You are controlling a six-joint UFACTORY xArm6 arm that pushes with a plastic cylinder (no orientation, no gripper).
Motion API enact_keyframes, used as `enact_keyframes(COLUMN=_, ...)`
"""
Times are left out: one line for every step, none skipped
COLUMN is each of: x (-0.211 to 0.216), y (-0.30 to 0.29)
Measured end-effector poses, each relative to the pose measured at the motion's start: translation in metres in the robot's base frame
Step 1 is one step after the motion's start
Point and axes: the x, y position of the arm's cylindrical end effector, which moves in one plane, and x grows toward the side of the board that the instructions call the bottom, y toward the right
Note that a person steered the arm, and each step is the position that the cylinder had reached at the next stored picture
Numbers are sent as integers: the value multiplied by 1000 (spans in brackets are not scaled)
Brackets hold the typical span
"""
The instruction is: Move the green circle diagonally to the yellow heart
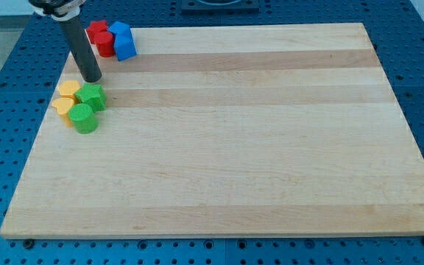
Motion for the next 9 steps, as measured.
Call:
enact_keyframes(x=3, y=-27)
enact_keyframes(x=16, y=-64)
enact_keyframes(x=52, y=-66)
enact_keyframes(x=90, y=-52)
enact_keyframes(x=96, y=2)
enact_keyframes(x=102, y=28)
enact_keyframes(x=110, y=12)
enact_keyframes(x=112, y=58)
enact_keyframes(x=118, y=109)
